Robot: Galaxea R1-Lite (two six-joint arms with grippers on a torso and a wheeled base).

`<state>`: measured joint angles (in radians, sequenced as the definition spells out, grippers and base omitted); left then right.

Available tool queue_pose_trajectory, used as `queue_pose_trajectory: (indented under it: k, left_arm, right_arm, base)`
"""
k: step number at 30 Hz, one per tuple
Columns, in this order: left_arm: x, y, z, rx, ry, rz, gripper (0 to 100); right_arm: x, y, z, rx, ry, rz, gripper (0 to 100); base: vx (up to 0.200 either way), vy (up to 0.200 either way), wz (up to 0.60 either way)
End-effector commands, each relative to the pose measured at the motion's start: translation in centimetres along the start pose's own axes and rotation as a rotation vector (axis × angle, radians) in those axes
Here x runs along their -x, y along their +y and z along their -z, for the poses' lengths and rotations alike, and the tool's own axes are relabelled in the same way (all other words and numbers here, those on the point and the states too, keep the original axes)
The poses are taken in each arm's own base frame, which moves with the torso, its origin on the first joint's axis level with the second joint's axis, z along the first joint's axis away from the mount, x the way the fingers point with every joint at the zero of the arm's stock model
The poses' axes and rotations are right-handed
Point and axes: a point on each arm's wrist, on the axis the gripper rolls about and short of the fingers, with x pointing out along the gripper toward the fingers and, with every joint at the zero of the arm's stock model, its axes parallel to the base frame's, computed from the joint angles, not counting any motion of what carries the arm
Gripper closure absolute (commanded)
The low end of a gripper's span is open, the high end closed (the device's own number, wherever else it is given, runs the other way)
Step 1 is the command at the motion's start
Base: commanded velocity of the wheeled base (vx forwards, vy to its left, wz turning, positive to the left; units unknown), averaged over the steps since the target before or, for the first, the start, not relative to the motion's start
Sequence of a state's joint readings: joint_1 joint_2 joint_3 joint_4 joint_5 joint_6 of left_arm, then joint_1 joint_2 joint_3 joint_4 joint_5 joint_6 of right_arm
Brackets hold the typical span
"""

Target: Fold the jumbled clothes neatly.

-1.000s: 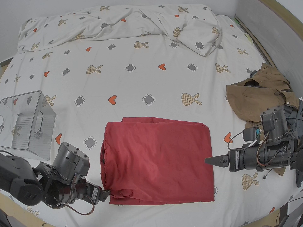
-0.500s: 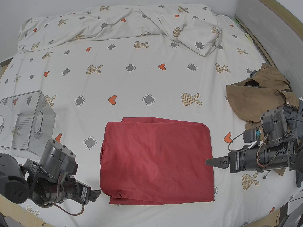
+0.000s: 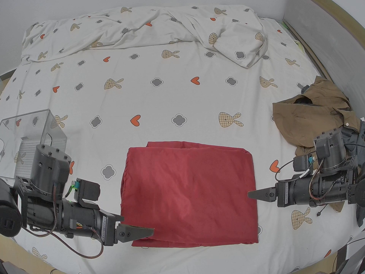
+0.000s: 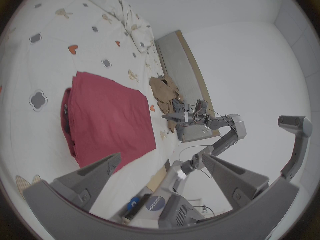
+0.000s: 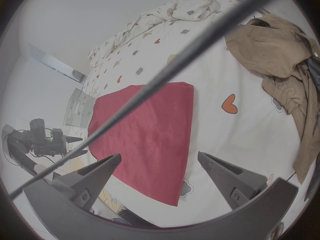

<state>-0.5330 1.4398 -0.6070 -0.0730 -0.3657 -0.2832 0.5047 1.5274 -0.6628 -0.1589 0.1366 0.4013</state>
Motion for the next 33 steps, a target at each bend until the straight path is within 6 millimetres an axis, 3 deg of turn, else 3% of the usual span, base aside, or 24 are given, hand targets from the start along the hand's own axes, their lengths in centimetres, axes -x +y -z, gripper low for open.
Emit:
queue_pose_trajectory:
  k: [1, 5, 11, 12, 19, 24, 28, 33]
  left_arm:
    - [3.3, 2.2, -0.8, 0.101, -0.085, 0.345, 0]
    - [5.5, 1.8, -1.1, 0.099, -0.135, 0.438, 0]
    - [5.0, 2.2, -1.2, 0.098, -0.154, 0.424, 0]
    - [3.7, 3.6, -0.9, 0.133, -0.140, 0.375, 0]
    - [1.5, 5.5, -0.2, 0.118, -0.123, 0.410, 0]
    - [0.1, 8.9, -0.3, 0.207, -0.091, 0.435, 0]
    - [-0.8, 11.2, 0.3, 0.163, -0.097, 0.394, 0]
    - [-1.4, 11.9, 0.6, 0.173, -0.085, 0.387, 0]
  right_arm:
    - [-0.1, -2.3, -1.0, -0.075, 0.005, -0.049, 0]
    - [0.4, -2.8, -1.8, -0.130, -0.026, -0.114, 0]
    - [0.2, -2.9, -2.0, -0.132, -0.060, -0.123, 0]
    - [-0.2, -3.2, -1.4, -0.139, -0.041, -0.108, 0]
    - [-2.0, -4.2, -0.4, -0.146, -0.024, -0.149, 0]
    - [-4.2, -7.4, -1.1, -0.170, -0.049, -0.296, 0]
    - [-5.3, -9.4, -1.0, -0.178, -0.072, -0.345, 0]
    - [-6.2, -9.9, -0.5, -0.172, -0.086, -0.343, 0]
  base:
    - [0.000, 0.000, 0.00]
    - [0.000, 0.000, 0.00]
    - [0.000, 0.000, 0.00]
    - [0.000, 0.000, 0.00]
    - [0.000, 0.000, 0.00]
    - [0.000, 0.000, 0.00]
    - [0.000, 0.000, 0.00]
    - [0.000, 0.000, 0.00]
